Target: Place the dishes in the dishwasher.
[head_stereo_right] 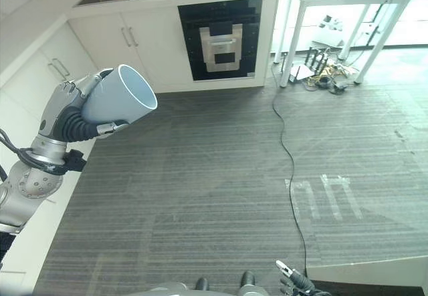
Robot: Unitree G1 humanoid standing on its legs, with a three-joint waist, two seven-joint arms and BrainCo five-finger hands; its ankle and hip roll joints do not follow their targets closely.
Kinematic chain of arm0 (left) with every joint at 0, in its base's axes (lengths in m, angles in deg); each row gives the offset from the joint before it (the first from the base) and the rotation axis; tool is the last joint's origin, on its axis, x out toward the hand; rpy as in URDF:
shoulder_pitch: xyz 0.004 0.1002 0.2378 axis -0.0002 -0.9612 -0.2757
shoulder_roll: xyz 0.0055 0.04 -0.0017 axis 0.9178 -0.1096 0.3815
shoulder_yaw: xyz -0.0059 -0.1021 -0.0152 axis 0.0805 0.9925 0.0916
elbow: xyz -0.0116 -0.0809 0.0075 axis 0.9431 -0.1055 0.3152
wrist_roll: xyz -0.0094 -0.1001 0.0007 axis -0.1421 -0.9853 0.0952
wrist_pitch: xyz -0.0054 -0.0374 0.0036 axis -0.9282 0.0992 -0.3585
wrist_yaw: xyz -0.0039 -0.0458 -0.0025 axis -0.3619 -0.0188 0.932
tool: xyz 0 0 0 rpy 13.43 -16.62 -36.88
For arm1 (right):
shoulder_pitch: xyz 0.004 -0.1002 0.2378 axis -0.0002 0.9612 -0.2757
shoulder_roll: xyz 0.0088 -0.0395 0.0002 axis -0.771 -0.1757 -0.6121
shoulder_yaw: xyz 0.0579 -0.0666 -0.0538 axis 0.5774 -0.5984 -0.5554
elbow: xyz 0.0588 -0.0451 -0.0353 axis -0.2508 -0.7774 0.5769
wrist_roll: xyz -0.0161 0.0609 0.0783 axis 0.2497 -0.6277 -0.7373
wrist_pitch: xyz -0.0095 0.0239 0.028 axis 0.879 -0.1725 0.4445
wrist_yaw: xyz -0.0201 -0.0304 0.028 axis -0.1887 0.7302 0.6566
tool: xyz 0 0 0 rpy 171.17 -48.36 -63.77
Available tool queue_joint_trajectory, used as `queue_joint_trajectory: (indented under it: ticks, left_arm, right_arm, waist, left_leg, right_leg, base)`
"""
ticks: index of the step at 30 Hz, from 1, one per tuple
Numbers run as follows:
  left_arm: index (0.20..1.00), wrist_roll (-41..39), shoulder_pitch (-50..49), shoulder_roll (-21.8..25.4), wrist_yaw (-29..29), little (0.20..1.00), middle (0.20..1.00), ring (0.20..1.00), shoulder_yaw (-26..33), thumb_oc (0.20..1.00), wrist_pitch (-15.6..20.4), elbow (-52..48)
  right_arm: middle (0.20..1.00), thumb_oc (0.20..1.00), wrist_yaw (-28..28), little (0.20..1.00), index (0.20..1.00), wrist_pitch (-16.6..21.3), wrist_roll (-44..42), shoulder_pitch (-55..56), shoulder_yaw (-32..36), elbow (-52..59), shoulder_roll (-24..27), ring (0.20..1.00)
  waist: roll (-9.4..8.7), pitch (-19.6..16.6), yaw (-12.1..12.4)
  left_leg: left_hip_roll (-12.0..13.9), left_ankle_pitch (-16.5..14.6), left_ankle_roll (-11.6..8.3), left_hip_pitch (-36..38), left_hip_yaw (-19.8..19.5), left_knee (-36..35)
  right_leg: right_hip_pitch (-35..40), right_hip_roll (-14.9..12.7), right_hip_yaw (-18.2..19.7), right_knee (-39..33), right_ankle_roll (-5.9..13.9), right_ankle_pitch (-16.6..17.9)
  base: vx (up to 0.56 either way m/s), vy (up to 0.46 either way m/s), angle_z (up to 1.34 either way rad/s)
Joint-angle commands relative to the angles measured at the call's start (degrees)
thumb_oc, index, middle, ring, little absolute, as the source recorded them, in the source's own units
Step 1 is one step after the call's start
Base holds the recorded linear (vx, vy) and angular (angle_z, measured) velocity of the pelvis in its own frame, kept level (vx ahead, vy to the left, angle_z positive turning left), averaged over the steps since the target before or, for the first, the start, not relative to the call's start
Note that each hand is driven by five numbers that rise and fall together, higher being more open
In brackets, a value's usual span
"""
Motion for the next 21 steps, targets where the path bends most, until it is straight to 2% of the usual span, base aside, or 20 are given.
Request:
queue_joint_trajectory:
  ticks: [1,4,9,14,18,19,21]
  left_arm:
    - [0.2,-3.14,5.57,-1.82,-1.11,0.2,0.2,0.2,3.41,0.2,1.92,0.39]
    - [0.2,-2.67,6.32,-2.8,-1.71,0.2,0.2,0.2,2.41,0.2,1.7,0.13]
    - [0.2,-1.26,6.42,-3.06,-0.81,0.2,0.2,0.2,1.96,0.2,0.47,-0.2]
    - [0.2,-0.82,6.61,-3.14,-2.98,0.2,0.2,0.2,1.87,0.2,-0.65,-1.38]
    - [0.2,-0.9,5.41,-3.1,-3.55,0.2,0.2,0.2,2.37,0.2,0.6,-1.41]
    - [0.2,-5.3,14.34,-7.85,-2.68,0.2,0.2,0.2,-7.61,0.2,-1.92,0.12]
    - [0.2,-7.22,13.43,-7.47,-3.17,0.2,0.2,0.2,-6.92,0.2,-2.52,-0.34]
  right_arm:
    - [1.0,1.0,-0.73,1.0,1.0,0.9,-1.74,0.75,1.55,-2.63,0.82,1.0]
    - [1.0,1.0,-0.74,1.0,1.0,1.28,-1.23,1.49,1.41,-4.28,0.09,1.0]
    - [1.0,1.0,-0.66,1.0,1.0,0.94,1.52,1.85,0.66,-5.26,-0.81,1.0]
    - [1.0,1.0,-0.97,1.0,1.0,1.47,0.9,1.82,-0.1,-4.94,-1.66,1.0]
    - [1.0,1.0,-1.96,1.0,1.0,1.13,-0.36,1.03,-0.57,-3.71,-1.84,1.0]
    - [1.0,1.0,-2.25,1.0,1.0,1.0,6.46,1.38,-0.84,-6.41,-0.7,1.0]
    - [1.0,1.0,-2.75,1.0,1.0,2.82,10.73,1.93,-0.21,-7.21,-0.62,1.0]
  waist:
    - [1.85,-1.0,-2.68]
    - [2.11,-1.41,-3.29]
    - [2.35,-1.77,-2.86]
    - [1.86,-2.1,-2.12]
    - [1.73,-2.26,-1.7]
    - [2.46,-3.61,-4.76]
    - [2.38,-3.86,-4.75]
  left_leg:
    - [1.73,-2.12,-1.65,-2.93,-0.76,2.65]
    - [0.93,-1.94,-0.92,-0.99,-0.68,-0.4]
    - [0.36,-0.99,-0.59,0.87,-1.16,-4.33]
    - [0.33,-1.04,-0.27,1.39,-1.41,-4.82]
    - [0.15,-1.33,-0.04,1.68,-2.01,-4.86]
    - [0.0,-1.6,-0.69,2.23,-2.07,-5.46]
    - [-0.08,-1.73,-0.52,2.49,-2.18,-5.46]
  right_leg:
    - [-1.76,-0.72,0.92,4.29,5.17,-6.1]
    - [-1.9,-0.86,1.34,4.82,5.58,-6.19]
    - [-1.05,-0.77,1.38,4.55,6.14,-6.21]
    - [-0.31,-0.5,1.04,4.37,6.4,-6.24]
    - [0.12,0.16,1.99,3.92,6.26,-6.33]
    - [-0.06,0.93,3.04,3.93,5.88,-6.63]
    - [0.1,1.06,3.74,3.79,5.9,-6.61]
  base:
    - [0.01,0.058,0.79]
    - [0.03,0.101,0.4]
    - [0.01,0.051,0.03]
    - [-0.01,-0.024,0.04]
    - [0.0,-0.017,0.01]
    - [0.03,-0.009,-0.01]
    - [0.04,-0.032,0.05]
